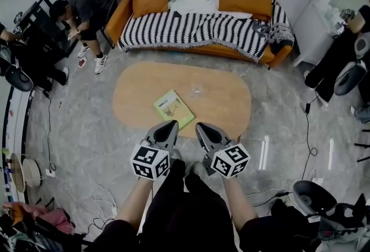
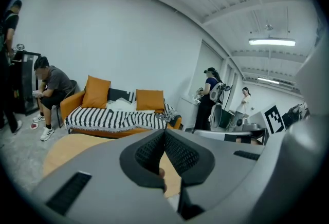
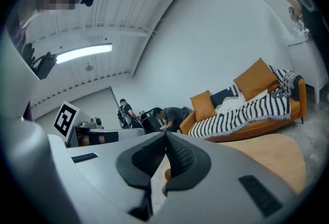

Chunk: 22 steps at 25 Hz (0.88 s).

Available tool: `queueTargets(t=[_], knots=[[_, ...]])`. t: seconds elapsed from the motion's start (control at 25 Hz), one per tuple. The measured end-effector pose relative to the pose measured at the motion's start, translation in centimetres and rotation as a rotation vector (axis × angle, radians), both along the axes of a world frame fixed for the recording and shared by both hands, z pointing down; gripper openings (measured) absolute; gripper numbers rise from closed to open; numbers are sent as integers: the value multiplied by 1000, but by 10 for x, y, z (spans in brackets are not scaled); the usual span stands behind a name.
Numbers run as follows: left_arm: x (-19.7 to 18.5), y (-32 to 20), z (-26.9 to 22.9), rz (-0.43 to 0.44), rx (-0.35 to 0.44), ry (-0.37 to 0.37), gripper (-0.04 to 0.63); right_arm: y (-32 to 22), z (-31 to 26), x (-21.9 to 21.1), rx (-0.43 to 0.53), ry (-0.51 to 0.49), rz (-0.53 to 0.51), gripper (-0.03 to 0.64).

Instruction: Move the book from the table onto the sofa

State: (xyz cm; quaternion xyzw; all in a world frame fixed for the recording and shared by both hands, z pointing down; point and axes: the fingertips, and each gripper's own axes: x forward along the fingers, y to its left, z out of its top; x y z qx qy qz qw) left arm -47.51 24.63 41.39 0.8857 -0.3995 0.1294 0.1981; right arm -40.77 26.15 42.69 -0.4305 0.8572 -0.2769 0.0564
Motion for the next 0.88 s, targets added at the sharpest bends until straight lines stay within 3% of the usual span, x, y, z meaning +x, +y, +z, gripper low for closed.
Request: queueTargets(t=[0.64, 0.88], knots=[[-61, -113, 29, 33, -22, 13, 15, -105, 26, -51, -56, 53, 52, 21], [-83, -149, 57, -5, -55, 23, 15, -141, 52, -61, -98, 61, 46, 21]])
